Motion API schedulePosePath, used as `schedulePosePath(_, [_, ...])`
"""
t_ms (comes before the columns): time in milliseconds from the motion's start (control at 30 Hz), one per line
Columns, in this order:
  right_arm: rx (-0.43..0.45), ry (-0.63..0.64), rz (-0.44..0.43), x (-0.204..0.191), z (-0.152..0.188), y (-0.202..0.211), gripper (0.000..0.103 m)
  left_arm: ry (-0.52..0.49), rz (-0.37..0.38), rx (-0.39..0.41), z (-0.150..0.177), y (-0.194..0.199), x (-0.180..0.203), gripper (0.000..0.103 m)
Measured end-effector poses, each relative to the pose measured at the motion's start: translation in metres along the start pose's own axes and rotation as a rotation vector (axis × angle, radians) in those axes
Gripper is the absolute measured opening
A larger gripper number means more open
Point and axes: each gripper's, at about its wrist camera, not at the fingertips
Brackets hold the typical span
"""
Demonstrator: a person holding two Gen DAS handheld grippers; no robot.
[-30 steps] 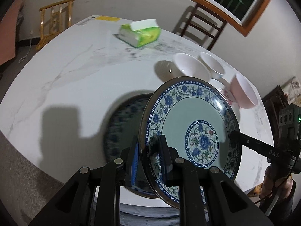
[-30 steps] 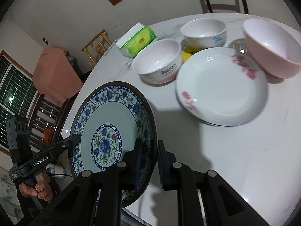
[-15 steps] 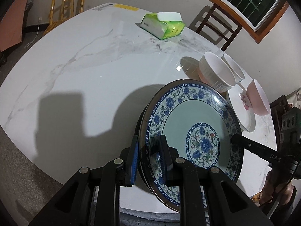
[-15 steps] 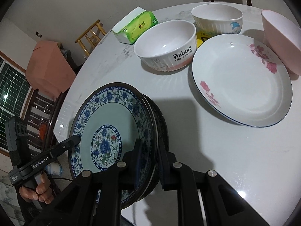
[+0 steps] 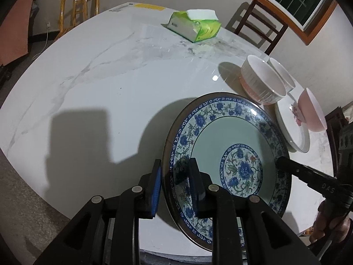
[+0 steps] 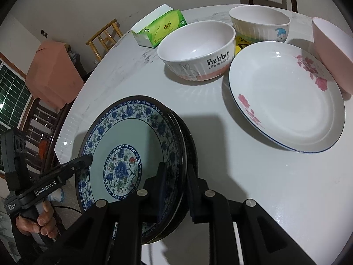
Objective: Organize plates and bowls
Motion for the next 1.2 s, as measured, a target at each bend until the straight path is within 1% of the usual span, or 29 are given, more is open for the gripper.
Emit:
schedulePosePath(133, [0.007,0.035,0.027,-0.004,0.0,0.0,0.019,-0.003,-0.015,-0.004,0.002,-0.003,0.001,0.022])
schedulePosePath(200, [0.015,0.059,0.048,-0.007,0.0,0.0,0.02,-0.026,-0.05,-0.001,0.002,-0.005,0.005,0.018])
schedulePosePath(267, [0.025,0.088,0.073,-0.011,0.001,0.0,0.02,-0.066,-0.09,0.011,0.003,-0.006,0.011,0.018])
schedulePosePath(433, [0.023,0.094,0.072,-0.009,-0.002,0.0,0.02,-0.061,-0.085,0.017,0.002,-0.008,0.01,0.019])
schedulePosePath(633, [0.02,0.135,0.119,-0.018,0.0,0.0,0.021,-0.066,-0.098,0.021,0.002,-0.008,0.011,0.02])
schedulePosePath(667, [0.017,0.145,0.13,-0.02,0.001,-0.001,0.022,-0.071,-0.107,0.026,0.003,-0.007,0.012,0.02])
schedulePosePath(700, [0.014,0.153,0.134,-0.021,0.002,-0.001,0.026,-0.076,-0.114,0.03,0.003,-0.007,0.013,0.021])
schedulePosePath(733, [0.013,0.17,0.147,-0.024,0.002,-0.001,0.028,-0.082,-0.123,0.038,0.003,-0.005,0.014,0.021])
schedulePosePath(767, [0.014,0.182,0.168,-0.026,0.004,0.0,0.03,-0.082,-0.126,0.043,0.003,-0.003,0.014,0.023])
schedulePosePath(800, [0.017,0.195,0.19,-0.028,0.004,-0.001,0.03,-0.078,-0.128,0.049,0.003,-0.001,0.014,0.026])
schedulePosePath(1000, [0.05,0.25,0.209,-0.036,0.005,0.005,0.031,-0.059,-0.162,0.112,0.003,0.016,0.017,0.036])
schedulePosePath(1133, [0.109,0.28,0.244,-0.039,0.009,0.017,0.03,-0.064,-0.181,0.161,0.004,0.028,0.028,0.038])
schedulePosePath(1200, [0.129,0.287,0.261,-0.038,0.011,0.023,0.03,-0.073,-0.183,0.183,0.005,0.034,0.038,0.042])
Point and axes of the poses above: each gripper's, at about its wrist camera, not at the fingertips, and y roughly against the way its jaws point, x to its right, z to its underside, and after that the axes turned 3 degrees about -z, right-handed
